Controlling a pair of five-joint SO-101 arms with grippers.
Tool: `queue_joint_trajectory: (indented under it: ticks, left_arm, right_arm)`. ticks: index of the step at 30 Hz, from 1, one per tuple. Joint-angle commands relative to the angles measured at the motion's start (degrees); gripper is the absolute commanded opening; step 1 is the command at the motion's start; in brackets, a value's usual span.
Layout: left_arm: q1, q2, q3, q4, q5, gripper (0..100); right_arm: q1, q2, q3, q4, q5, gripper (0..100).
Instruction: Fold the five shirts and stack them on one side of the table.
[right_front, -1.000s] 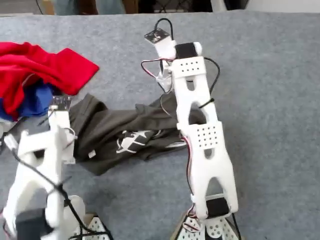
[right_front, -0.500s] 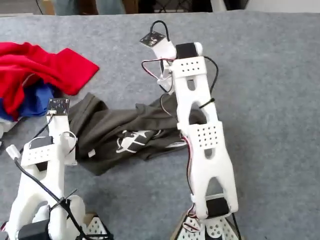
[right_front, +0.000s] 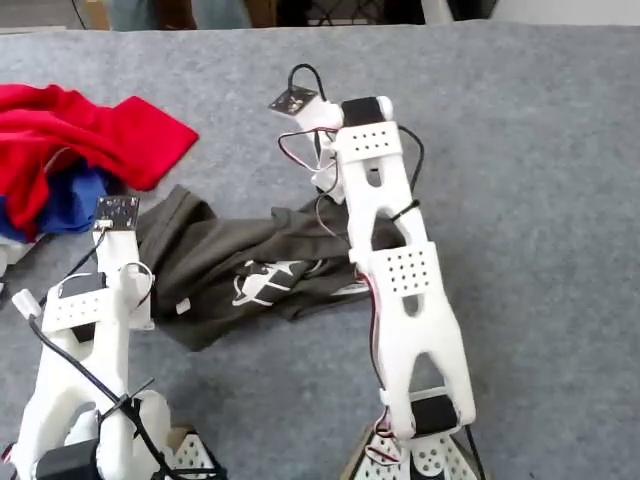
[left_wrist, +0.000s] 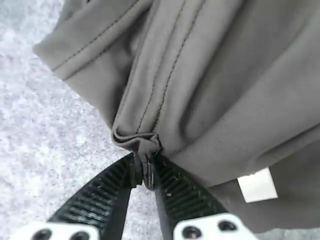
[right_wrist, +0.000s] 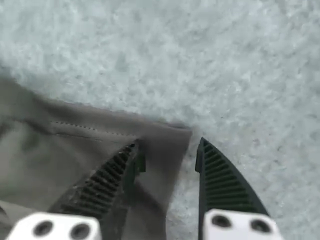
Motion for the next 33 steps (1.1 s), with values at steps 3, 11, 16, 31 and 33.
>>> queue_joint_trajectory:
  ticks: [3,11,16,31,33]
  left_arm:
    - [0.5,-1.4,0.0,-0.5,0.8,3]
    - [0.4,-1.4,0.0,-0.5,0.8,3]
    - [0.4,-1.4,0.0,-0.5,0.8,3]
    - [0.7,-1.9,-6.1,0.3,13.4,3]
    - [0.6,-1.9,-12.8,5.3,15.6,3]
  right_arm:
    - [-0.7,1.4,-0.4,-1.3,0.5,18.0]
    - [-0.6,3.3,-0.9,0.2,0.2,16.9]
    - [-0.6,3.3,-1.0,0.2,0.2,2.1]
    - [-0.4,-9.2,-14.0,1.8,-10.4,1.3]
    - [-0.4,-14.7,-15.5,1.8,-12.0,1.3]
